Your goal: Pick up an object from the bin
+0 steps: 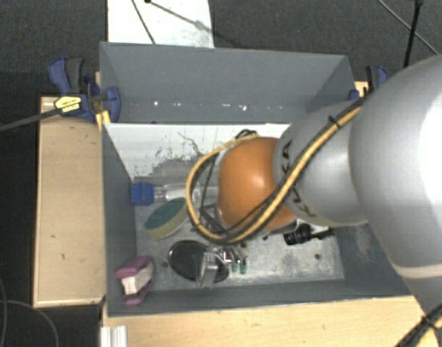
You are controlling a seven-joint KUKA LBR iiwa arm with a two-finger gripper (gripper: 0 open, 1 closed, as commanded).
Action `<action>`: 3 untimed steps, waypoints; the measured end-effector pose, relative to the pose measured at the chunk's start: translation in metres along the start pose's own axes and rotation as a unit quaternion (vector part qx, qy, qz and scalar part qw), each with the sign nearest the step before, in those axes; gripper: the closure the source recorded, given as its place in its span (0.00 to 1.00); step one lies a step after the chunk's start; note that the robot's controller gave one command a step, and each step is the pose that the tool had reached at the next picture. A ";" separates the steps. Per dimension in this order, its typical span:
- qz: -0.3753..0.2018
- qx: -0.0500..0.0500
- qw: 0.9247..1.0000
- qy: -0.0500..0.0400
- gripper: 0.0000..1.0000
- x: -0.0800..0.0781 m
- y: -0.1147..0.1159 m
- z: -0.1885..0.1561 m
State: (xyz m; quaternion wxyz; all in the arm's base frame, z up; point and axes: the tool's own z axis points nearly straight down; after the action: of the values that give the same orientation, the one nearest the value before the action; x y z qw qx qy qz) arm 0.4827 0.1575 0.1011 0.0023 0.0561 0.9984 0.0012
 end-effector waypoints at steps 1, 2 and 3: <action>0.099 0.000 0.995 0.000 0.00 -0.002 0.014 0.000; 0.143 0.002 0.990 0.004 0.00 0.001 -0.012 0.032; 0.144 0.002 0.990 0.004 0.00 0.001 -0.012 0.032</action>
Offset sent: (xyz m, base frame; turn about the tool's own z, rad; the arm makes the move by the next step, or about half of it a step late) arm 0.0033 0.0126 -0.0002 0.1977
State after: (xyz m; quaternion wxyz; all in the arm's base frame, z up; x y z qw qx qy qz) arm 0.4803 0.1458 0.0691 -0.0018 0.1996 0.9799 0.0001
